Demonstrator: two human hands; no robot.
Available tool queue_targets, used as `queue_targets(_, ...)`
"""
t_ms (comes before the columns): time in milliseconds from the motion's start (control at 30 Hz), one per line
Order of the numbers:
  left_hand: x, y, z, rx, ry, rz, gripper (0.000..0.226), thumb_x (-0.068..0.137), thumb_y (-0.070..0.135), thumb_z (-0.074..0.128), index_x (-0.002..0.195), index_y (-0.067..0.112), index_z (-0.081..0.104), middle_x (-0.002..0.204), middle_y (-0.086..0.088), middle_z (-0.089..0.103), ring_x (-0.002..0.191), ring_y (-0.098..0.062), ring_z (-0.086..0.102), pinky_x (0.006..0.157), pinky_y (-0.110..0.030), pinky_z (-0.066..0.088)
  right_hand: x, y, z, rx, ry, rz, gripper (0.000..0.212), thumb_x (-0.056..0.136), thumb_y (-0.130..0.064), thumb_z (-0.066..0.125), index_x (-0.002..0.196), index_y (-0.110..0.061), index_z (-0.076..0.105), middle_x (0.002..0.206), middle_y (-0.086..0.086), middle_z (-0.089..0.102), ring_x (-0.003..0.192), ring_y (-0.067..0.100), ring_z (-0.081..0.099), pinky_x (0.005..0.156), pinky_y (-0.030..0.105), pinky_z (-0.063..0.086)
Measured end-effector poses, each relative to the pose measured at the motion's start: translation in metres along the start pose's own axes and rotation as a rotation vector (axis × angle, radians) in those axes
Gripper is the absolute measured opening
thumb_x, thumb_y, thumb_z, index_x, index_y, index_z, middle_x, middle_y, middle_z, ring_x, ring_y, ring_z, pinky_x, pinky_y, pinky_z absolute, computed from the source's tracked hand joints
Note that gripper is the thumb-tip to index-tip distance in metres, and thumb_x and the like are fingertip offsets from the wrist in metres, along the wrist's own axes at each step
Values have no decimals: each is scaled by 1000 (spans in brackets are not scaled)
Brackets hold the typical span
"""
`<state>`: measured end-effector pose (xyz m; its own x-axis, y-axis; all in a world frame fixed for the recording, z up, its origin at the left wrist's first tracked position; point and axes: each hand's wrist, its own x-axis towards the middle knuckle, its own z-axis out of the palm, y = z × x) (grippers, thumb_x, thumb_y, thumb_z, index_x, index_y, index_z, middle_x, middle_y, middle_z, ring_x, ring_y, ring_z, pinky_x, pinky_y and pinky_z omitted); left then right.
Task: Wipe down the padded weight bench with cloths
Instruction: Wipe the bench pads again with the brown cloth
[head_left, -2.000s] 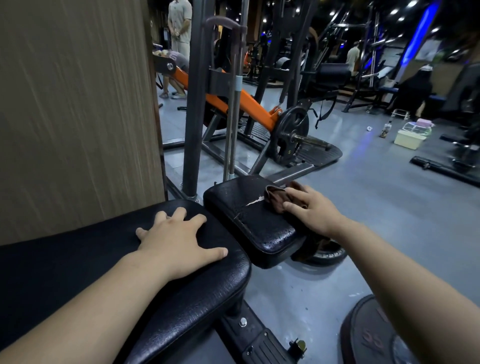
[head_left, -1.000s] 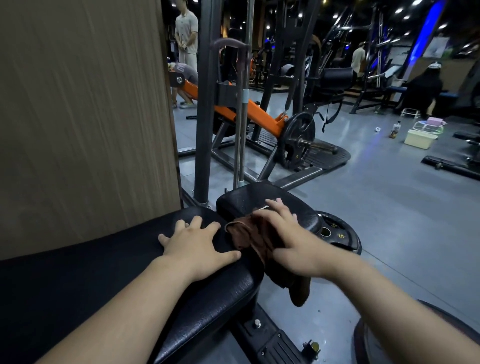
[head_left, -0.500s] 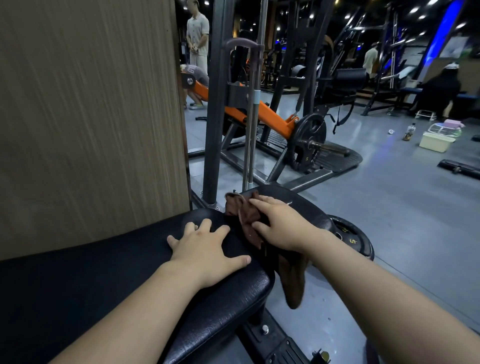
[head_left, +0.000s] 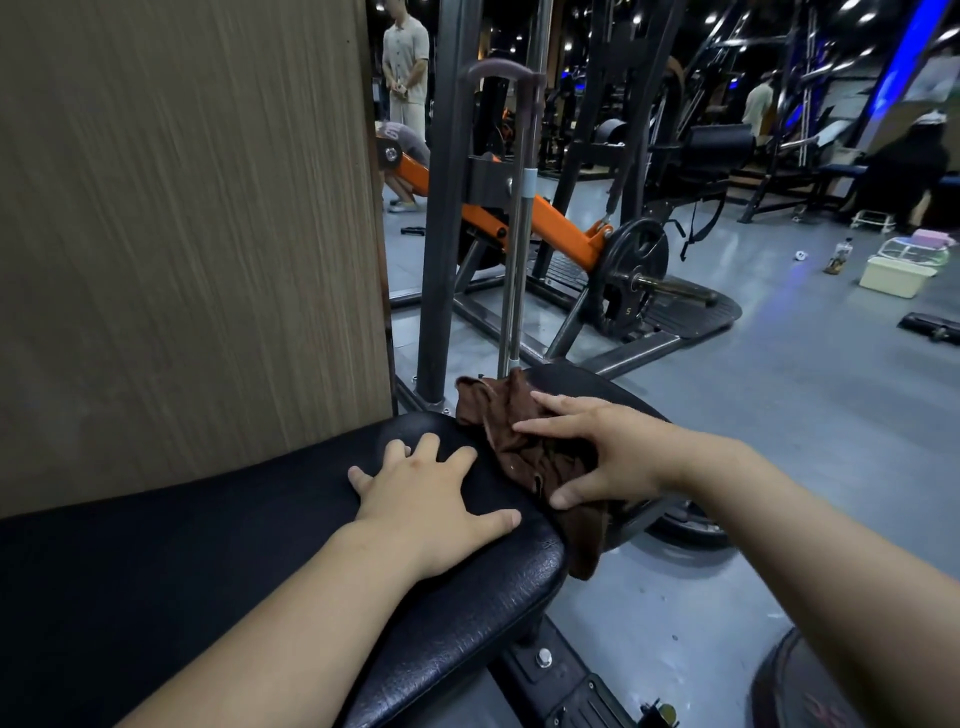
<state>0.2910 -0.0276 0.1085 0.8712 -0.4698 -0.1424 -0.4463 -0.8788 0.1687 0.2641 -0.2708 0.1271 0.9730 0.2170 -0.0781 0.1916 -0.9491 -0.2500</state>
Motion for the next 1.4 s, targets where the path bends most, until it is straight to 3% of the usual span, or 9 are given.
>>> queue_targets(67, -2, 0, 2, 5, 15, 3, 89, 73, 90, 38, 148, 44, 28, 154, 2, 27, 141, -28, 20, 110, -66, 23, 8, -2, 9, -102, 143, -5, 82, 69, -75, 67, 143, -54, 38, 159, -10, 28, 135, 22, 35, 114, 44, 31)
queue_targets(167, -5, -1, 2, -5, 25, -1, 89, 74, 90, 37, 149, 44, 28, 156, 3, 26, 142, -26, 19, 112, -64, 22, 20, -6, 22, -286, 268, -14, 81, 72, -86, 46, 144, -48, 41, 147, -1, 41, 123, 25, 43, 104, 44, 38)
queue_targets(300, -5, -1, 0, -28, 23, -8, 89, 73, 90, 39, 149, 44, 29, 157, 3, 25, 143, -26, 19, 112, -64, 22, 29, -7, 20, -332, 307, -133, 70, 84, -77, 43, 140, -35, 45, 163, 0, 18, 152, 25, 7, 121, 54, 7)
queue_targets(400, -5, -1, 1, -29, 27, -9, 90, 72, 91, 39, 149, 45, 28, 157, 4, 25, 143, -25, 19, 113, -64, 21, 39, -10, 18, -296, 215, -190, 61, 91, -64, 48, 140, -30, 42, 166, -7, 7, 153, 20, -8, 118, 53, -6)
queue_targets(533, -6, 0, 0, -23, 29, -12, 90, 73, 90, 39, 150, 44, 26, 155, 6, 26, 143, -24, 18, 114, -62, 19, 66, -11, 16, -247, 178, -156, 58, 91, -57, 53, 138, -25, 41, 161, -2, 26, 151, 26, 13, 120, 55, 15)
queue_targets(633, -5, 0, 2, -19, 32, -13, 91, 73, 90, 37, 151, 44, 24, 156, 6, 24, 144, -24, 18, 115, -62, 19, 92, -6, 16, -256, 216, -65, 71, 85, -66, 48, 147, -35, 35, 150, -1, 39, 140, 26, 29, 112, 54, 30)
queue_targets(1000, -5, -2, 2, -2, 22, -11, 92, 74, 91, 35, 152, 45, 20, 157, 8, 22, 145, -23, 16, 115, -61, 19, 134, 1, 5, -178, 128, 202, 59, 85, -73, 43, 130, -36, 55, 134, -1, 50, 127, 30, 46, 103, 50, 41)
queue_targets(1167, -4, -3, 2, -14, 25, -13, 92, 74, 90, 37, 152, 45, 20, 158, 8, 21, 145, -22, 14, 116, -62, 16, 134, 38, -8, -90, 127, 373, 64, 89, -71, 40, 141, -35, 49, 146, 3, 44, 133, 32, 45, 106, 48, 40)
queue_targets(1400, -3, -2, 3, -25, 29, -15, 92, 73, 90, 37, 152, 45, 20, 158, 7, 19, 146, -23, 12, 116, -63, 15, 105, 77, -18, 29, 179, 480, 66, 87, -68, 52, 138, -27, 52, 139, 7, 56, 126, 29, 52, 100, 35, 42)
